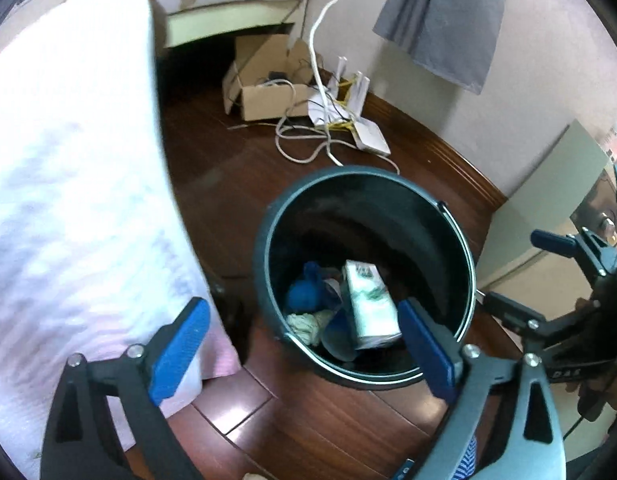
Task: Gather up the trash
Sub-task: 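Carry the blue cloth and green carton over the bucket and release both, then move both grippers back toward the mask, cup and yellow cloth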
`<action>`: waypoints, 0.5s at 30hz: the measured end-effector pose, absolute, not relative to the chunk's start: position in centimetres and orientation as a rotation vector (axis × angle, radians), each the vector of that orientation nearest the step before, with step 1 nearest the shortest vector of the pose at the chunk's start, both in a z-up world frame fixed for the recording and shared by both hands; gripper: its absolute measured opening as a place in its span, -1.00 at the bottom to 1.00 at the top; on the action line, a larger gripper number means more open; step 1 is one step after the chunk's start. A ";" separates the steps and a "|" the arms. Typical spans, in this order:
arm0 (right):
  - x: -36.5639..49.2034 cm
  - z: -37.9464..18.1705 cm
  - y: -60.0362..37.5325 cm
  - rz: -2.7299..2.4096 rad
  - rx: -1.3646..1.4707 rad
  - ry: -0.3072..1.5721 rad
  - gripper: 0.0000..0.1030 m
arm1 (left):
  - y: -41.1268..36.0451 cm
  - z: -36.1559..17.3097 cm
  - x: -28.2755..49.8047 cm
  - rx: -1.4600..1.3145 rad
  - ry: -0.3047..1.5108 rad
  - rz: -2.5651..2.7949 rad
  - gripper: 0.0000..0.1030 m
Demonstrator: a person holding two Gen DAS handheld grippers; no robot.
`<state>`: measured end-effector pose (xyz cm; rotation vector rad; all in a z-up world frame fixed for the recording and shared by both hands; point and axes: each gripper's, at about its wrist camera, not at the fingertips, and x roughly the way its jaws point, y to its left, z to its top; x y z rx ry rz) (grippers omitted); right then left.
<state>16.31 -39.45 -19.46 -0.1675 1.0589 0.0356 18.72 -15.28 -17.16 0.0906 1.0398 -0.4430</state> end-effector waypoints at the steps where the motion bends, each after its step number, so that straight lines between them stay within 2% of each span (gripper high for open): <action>1: 16.1 -19.1 -39.2 0.037 -0.164 1.055 1.00 | -15.0 -16.9 18.6 0.088 1.038 -0.442 0.85; 15: 12.7 -11.9 -35.4 0.064 -0.102 0.935 1.00 | -11.0 -10.5 13.3 0.087 0.930 -0.400 0.86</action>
